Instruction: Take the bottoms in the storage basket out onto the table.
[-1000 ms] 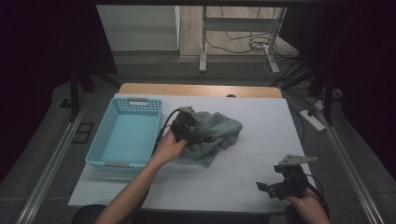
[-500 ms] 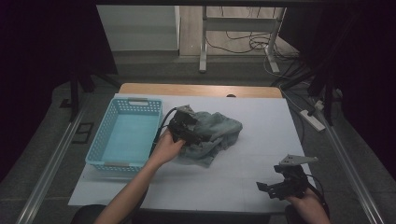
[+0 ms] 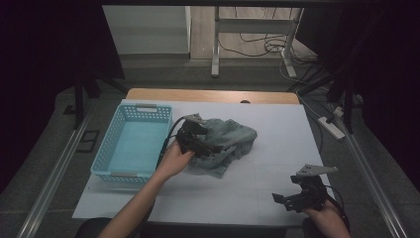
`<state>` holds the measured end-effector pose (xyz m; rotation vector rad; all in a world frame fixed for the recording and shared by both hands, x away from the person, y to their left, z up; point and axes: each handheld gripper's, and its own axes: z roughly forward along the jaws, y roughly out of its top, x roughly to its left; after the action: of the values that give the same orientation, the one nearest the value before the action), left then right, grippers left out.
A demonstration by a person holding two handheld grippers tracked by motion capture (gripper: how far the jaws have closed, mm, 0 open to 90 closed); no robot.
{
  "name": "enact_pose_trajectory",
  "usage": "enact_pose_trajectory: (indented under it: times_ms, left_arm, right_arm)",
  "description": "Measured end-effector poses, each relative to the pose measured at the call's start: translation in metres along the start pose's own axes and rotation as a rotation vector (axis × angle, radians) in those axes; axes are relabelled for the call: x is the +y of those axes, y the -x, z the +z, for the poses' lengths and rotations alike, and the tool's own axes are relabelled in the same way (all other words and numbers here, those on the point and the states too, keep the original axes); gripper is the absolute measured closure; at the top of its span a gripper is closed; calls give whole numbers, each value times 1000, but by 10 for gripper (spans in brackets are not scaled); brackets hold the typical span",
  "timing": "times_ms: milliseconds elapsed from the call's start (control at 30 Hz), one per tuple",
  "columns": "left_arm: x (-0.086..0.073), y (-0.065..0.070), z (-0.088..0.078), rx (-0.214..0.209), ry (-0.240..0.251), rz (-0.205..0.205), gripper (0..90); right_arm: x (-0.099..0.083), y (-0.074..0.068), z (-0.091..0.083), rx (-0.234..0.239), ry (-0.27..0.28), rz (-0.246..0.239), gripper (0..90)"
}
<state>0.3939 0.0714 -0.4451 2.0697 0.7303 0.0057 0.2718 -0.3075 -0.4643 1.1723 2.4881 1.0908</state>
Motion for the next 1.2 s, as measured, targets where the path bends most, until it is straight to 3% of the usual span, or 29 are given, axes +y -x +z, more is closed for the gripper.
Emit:
enact_pose_trajectory:
  times_ms: [1200]
  left_arm:
    - [-10,9,-15,-8,17,-30,5]
  right_arm:
    - [1,1,0,4,-2,5,0]
